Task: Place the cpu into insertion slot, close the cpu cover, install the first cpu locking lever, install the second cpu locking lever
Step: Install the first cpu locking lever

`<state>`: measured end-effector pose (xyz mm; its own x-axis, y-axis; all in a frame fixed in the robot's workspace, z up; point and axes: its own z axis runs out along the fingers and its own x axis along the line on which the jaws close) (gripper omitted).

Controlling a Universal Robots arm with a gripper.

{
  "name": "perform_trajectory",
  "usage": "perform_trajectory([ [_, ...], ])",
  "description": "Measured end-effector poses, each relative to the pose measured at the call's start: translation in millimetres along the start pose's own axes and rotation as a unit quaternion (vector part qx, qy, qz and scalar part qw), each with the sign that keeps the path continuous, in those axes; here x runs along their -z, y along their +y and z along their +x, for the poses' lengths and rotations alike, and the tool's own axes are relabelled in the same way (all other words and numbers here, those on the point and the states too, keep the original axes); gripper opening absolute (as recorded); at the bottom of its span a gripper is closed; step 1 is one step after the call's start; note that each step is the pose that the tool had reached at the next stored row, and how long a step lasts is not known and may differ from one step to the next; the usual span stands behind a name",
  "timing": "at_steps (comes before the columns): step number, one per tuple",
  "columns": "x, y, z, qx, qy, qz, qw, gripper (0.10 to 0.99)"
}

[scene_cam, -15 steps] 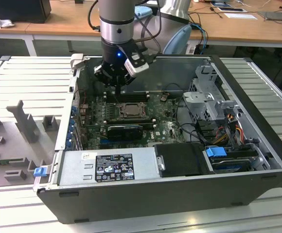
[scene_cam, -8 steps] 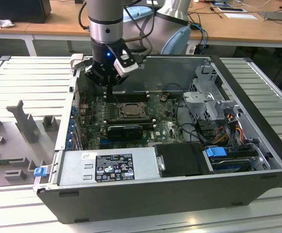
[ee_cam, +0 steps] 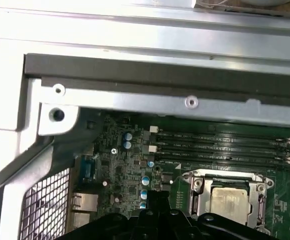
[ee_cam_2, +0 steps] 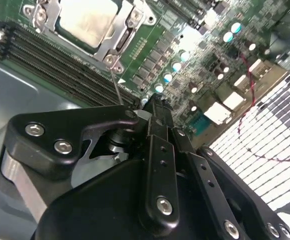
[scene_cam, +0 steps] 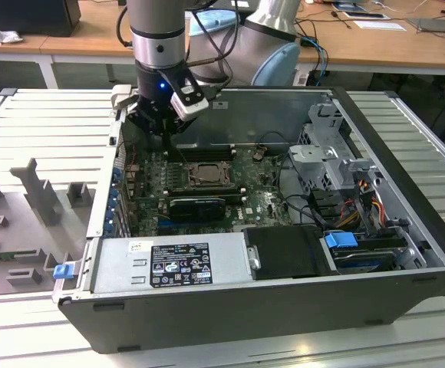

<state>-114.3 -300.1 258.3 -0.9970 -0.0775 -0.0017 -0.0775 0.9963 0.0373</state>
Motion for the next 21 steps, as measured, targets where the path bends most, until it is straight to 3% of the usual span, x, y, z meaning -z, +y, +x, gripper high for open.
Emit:
perform_trajectory([
  [3,-0.6,8.1,-0.6,0.000,0.0000,0.0000,1.0000,0.106],
  [8,-1.1,12.3,-7.7,0.000,0.0005,0.0000,1.0000,0.106],
  [21,-4.4,9.4,-55.7,0.000,0.0032,0.0000,1.0000,0.106],
])
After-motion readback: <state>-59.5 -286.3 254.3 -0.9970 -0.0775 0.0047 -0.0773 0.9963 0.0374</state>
